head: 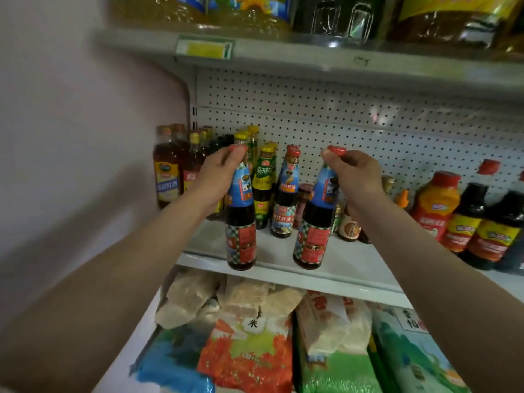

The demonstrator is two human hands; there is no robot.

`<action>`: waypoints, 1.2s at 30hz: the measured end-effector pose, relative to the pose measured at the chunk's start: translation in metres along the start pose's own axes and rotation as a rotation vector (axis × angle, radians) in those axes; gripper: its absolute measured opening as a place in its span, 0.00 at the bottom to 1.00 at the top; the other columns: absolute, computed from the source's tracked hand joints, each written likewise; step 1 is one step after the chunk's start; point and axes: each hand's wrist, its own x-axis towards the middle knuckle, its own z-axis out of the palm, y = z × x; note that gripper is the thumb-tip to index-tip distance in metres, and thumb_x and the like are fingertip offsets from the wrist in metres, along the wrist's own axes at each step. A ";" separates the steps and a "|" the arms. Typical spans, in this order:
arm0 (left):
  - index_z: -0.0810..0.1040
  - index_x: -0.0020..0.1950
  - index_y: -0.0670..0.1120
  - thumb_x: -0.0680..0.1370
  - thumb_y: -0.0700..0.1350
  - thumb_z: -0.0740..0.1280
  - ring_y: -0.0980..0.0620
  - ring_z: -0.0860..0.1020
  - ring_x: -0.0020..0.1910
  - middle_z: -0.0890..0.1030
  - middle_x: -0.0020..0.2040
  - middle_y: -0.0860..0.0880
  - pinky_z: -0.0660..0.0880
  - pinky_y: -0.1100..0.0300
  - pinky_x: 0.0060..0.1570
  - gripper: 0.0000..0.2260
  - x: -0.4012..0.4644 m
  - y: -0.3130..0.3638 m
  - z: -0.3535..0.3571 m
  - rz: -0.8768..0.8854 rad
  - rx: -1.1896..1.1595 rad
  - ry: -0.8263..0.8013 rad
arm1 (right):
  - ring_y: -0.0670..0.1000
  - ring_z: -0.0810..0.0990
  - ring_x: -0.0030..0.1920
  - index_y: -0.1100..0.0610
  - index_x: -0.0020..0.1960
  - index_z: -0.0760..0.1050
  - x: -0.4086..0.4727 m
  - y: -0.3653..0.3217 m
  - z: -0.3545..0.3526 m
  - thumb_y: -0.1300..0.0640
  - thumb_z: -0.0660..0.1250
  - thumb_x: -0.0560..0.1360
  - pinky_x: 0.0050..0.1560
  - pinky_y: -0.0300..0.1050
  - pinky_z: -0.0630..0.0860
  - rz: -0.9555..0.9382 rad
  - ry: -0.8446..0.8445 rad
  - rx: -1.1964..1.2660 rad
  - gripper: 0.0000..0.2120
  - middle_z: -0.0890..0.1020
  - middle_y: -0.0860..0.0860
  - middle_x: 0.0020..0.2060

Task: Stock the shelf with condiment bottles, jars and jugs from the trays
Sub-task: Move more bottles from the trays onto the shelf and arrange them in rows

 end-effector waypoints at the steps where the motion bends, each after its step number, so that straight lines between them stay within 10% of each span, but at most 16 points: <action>1: 0.78 0.54 0.49 0.83 0.51 0.62 0.63 0.82 0.39 0.83 0.46 0.52 0.77 0.67 0.39 0.08 0.007 -0.006 0.005 -0.009 -0.014 0.006 | 0.48 0.84 0.46 0.57 0.55 0.81 0.008 0.007 -0.002 0.50 0.76 0.72 0.48 0.45 0.83 0.003 0.027 -0.038 0.15 0.85 0.50 0.46; 8: 0.77 0.57 0.49 0.82 0.55 0.62 0.50 0.81 0.51 0.82 0.55 0.45 0.78 0.57 0.46 0.12 0.045 -0.040 0.032 -0.073 0.007 -0.006 | 0.51 0.83 0.49 0.55 0.54 0.78 0.038 0.041 -0.013 0.43 0.76 0.71 0.55 0.55 0.81 0.004 0.135 -0.272 0.19 0.84 0.49 0.47; 25: 0.75 0.58 0.54 0.80 0.53 0.67 0.59 0.78 0.51 0.79 0.52 0.58 0.77 0.60 0.47 0.09 0.064 -0.067 0.059 -0.105 -0.042 0.029 | 0.49 0.84 0.50 0.52 0.55 0.80 0.064 0.074 -0.019 0.49 0.71 0.77 0.51 0.46 0.81 -0.030 -0.105 -0.203 0.09 0.85 0.50 0.48; 36: 0.71 0.72 0.49 0.76 0.43 0.72 0.50 0.75 0.61 0.78 0.61 0.52 0.69 0.55 0.57 0.25 0.040 -0.107 0.035 -0.341 0.097 -0.229 | 0.36 0.82 0.45 0.52 0.67 0.73 0.051 0.090 -0.031 0.53 0.65 0.81 0.40 0.31 0.78 -0.045 -0.097 -0.098 0.15 0.81 0.40 0.50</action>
